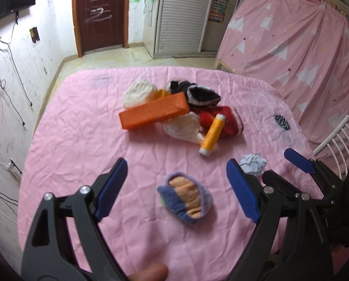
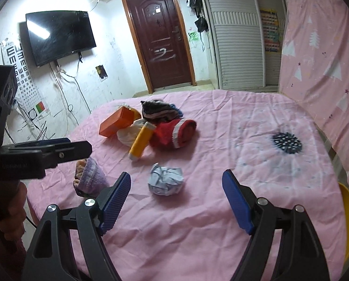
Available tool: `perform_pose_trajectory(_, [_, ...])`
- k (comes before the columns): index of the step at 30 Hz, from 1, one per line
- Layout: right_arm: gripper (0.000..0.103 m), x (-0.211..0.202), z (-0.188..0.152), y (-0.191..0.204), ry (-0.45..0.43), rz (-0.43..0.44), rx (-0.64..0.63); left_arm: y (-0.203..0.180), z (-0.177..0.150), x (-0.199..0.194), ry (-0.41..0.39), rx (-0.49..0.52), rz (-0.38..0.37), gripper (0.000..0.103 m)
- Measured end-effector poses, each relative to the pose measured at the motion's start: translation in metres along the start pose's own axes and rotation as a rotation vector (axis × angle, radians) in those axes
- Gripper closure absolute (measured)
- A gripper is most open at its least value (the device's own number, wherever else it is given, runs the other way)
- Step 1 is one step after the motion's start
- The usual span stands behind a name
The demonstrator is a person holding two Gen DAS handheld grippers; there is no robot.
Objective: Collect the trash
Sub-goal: 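Grasp the blue-and-tan slipper with the left gripper while the right grasps the foil ball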
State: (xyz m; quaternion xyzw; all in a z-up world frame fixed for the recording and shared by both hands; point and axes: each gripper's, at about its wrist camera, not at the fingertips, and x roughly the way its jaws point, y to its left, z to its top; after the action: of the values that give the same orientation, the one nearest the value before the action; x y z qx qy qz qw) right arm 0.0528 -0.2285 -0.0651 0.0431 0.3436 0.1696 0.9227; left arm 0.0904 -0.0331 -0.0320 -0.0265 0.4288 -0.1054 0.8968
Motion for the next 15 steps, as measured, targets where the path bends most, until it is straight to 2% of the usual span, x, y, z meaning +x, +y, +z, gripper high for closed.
perform_pose_trajectory(8, [0.029, 0.023, 0.003, 0.01, 0.055, -0.027, -0.008, 0.004, -0.01, 0.019, 0.028, 0.012, -0.01, 0.021])
perform_pose_trajectory(14, [0.03, 0.034, 0.006, 0.016, 0.097, -0.095, -0.044, 0.004, -0.018, 0.033, 0.07, 0.021, -0.031, 0.051])
perform_pose_trajectory(15, [0.035, 0.036, 0.006, 0.017, 0.106, -0.102, -0.047, 0.003, -0.018, 0.034, 0.073, 0.024, -0.034, 0.056])
